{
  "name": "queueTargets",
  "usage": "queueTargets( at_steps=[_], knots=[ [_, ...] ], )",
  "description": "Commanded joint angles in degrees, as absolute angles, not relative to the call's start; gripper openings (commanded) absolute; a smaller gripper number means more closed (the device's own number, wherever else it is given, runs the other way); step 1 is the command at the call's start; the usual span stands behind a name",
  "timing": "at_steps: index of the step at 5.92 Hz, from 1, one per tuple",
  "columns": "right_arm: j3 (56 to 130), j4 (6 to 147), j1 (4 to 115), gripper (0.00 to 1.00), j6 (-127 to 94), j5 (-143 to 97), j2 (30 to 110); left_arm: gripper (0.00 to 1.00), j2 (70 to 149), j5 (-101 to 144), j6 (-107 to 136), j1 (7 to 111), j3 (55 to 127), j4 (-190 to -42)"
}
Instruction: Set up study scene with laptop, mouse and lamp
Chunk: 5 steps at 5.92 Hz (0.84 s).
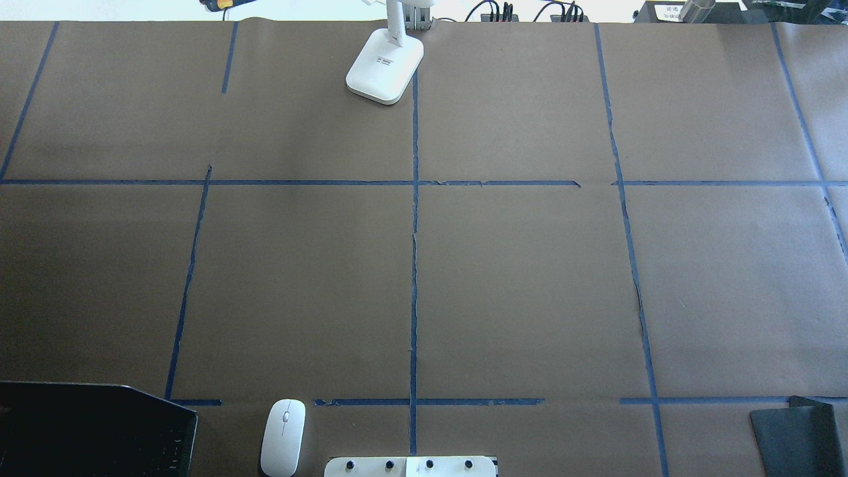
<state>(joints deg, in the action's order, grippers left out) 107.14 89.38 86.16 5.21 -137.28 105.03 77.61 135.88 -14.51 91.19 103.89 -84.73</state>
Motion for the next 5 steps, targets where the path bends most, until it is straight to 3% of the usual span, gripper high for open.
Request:
queueTargets(
  at_steps=[1, 3, 5],
  knots=[
    [107.14, 89.3, 85.87, 1.0, 5.19, -137.29, 105.03, 1.0, 76.74, 135.79, -15.02, 89.49, 103.97, -84.81],
    [107.14, 89.3, 85.69, 1.0, 5.27, -137.2, 105.03, 1.0, 77.42, 135.88, -14.59, 89.12, 105.89, -84.9],
    [107.23, 89.3, 85.69, 1.0, 5.19, -137.29, 105.03, 1.0, 86.0, 136.05, -14.5, 89.03, 106.08, -85.6]
  ],
)
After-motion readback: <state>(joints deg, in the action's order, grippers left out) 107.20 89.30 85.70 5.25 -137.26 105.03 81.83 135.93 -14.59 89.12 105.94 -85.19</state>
